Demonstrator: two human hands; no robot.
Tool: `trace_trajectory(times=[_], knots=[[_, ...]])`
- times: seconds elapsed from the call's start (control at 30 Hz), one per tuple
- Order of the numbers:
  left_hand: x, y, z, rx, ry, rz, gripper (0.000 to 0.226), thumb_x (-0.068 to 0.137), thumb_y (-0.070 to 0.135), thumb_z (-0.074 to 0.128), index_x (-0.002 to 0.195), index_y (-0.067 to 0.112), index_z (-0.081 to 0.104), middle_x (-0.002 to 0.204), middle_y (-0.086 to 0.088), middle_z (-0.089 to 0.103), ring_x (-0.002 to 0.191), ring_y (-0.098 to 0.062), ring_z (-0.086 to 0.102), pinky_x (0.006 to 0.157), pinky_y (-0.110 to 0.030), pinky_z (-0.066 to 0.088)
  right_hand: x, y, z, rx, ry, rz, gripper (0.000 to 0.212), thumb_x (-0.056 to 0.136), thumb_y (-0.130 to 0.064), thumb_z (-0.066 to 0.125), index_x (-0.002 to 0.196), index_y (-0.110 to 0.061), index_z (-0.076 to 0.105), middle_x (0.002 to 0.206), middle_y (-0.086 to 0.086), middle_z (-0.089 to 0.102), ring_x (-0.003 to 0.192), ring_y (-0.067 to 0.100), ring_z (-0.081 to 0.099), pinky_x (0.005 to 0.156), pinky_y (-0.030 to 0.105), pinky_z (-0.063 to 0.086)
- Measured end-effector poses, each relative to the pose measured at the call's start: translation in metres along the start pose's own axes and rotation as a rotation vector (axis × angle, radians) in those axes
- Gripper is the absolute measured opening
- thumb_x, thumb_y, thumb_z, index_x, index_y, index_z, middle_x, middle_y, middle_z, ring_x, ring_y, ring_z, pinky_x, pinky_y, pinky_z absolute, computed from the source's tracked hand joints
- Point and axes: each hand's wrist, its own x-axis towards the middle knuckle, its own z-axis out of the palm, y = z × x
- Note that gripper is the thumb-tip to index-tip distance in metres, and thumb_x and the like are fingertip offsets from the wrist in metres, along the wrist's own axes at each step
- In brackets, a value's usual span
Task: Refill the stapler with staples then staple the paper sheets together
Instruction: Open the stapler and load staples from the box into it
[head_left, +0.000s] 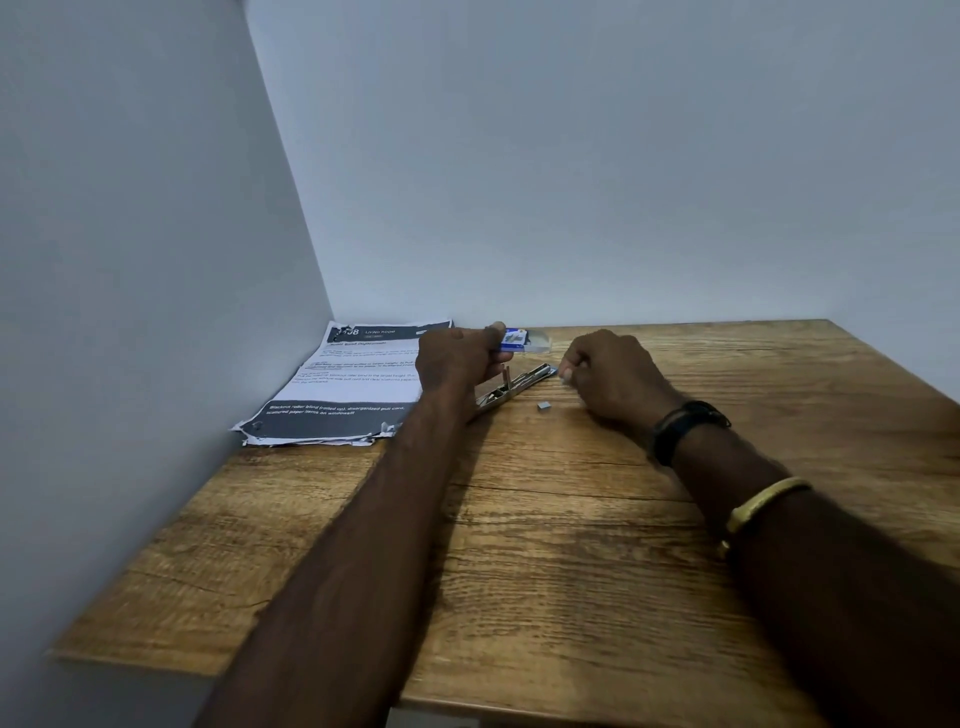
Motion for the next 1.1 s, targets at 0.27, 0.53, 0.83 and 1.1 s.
trace_trajectory(times=[0.27, 0.53, 0.83, 1.1], knots=[[-0.0016, 0.0016, 0.0008, 0.002, -0.001, 0.018, 0.021, 0.085, 0.018, 0.082, 0.07, 0.009, 0.069, 0.064, -0.007, 0.073, 0.049, -0.007, 0.07, 0.048, -0.02, 0.057, -0.0004, -0.0028, 0.002, -0.004, -0.014, -0.024, 0.016, 0.094, -0.014, 0.061, 0.082, -0.018, 0.071, 0.095, 0.004, 0.075, 0.087, 0.023, 0.068, 0.075, 0.035, 0.053], [-0.0032, 0.0024, 0.0007, 0.007, 0.007, 0.021, 0.023, 0.083, 0.019, 0.083, 0.068, 0.011, 0.068, 0.053, 0.0, 0.071, 0.049, -0.006, 0.07, 0.047, -0.019, 0.056, -0.0028, -0.0028, -0.0007, -0.035, 0.018, 0.003, 0.014, 0.094, -0.019, 0.067, 0.087, -0.015, 0.078, 0.096, 0.002, 0.076, 0.092, 0.022, 0.068, 0.08, 0.035, 0.056], [-0.0029, 0.0014, 0.001, 0.005, 0.004, 0.03, 0.022, 0.084, 0.02, 0.083, 0.069, 0.012, 0.068, 0.05, 0.003, 0.071, 0.05, -0.005, 0.071, 0.046, -0.018, 0.054, 0.0, -0.0013, 0.0006, -0.085, -0.092, 0.006, 0.008, 0.091, -0.019, 0.074, 0.092, -0.019, 0.082, 0.103, 0.003, 0.078, 0.101, 0.022, 0.068, 0.086, 0.035, 0.054], [-0.0004, 0.0002, 0.0004, -0.019, 0.001, 0.026, 0.025, 0.083, 0.018, 0.083, 0.067, 0.012, 0.065, 0.06, -0.005, 0.073, 0.054, -0.012, 0.071, 0.053, -0.024, 0.06, 0.0038, 0.0019, 0.0019, 0.03, -0.003, -0.044, 0.01, 0.093, -0.024, 0.072, 0.093, -0.02, 0.081, 0.103, 0.0, 0.077, 0.1, 0.019, 0.066, 0.081, 0.03, 0.046]])
